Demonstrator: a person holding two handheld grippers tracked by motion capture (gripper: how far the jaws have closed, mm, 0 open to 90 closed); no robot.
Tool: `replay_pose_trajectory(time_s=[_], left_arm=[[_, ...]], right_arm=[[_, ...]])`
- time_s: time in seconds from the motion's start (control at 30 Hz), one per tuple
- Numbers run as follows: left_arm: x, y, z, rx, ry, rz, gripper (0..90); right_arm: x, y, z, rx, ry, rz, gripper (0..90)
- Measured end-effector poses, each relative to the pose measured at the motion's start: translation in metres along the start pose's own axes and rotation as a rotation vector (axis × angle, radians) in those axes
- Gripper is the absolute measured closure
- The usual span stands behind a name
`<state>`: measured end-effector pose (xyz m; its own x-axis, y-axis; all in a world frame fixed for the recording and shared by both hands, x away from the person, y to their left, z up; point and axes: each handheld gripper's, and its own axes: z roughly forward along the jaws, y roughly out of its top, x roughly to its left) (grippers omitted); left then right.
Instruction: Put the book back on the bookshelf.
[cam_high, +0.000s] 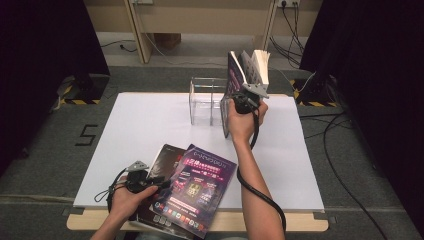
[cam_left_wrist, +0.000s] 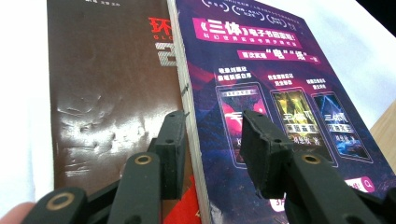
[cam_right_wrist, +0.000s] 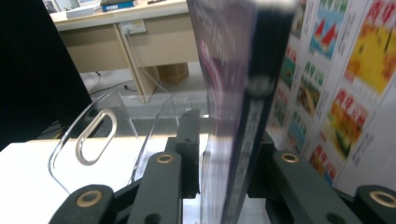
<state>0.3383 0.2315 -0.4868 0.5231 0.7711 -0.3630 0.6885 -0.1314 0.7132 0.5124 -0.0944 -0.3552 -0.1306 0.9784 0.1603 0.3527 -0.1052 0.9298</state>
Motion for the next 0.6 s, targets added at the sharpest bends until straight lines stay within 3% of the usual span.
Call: replay_pose_trajectory(time_s=[0.1, 0.3, 0.6], left_arm=[[-0.0002, 0.0000, 0.0002, 0.001, -0.001, 0.001, 60.1], [-0.0001, -0.0001, 0.0005, 0.002, -0.001, 0.003, 60.1], [0.0017, -0.0006, 0.0001, 0.003, 0.001, -0.001, 60.1]], right_arm=[[-0.0020, -0.0027, 0.0011, 0.027, 0.006, 0.026, 74.9], [-0.0039, -0.0009, 0.0036, 0.071, -0.008, 0.033, 84.3], [0.0033, 0.0040, 0.0079, -0.013, -0.021, -0.007, 84.7]])
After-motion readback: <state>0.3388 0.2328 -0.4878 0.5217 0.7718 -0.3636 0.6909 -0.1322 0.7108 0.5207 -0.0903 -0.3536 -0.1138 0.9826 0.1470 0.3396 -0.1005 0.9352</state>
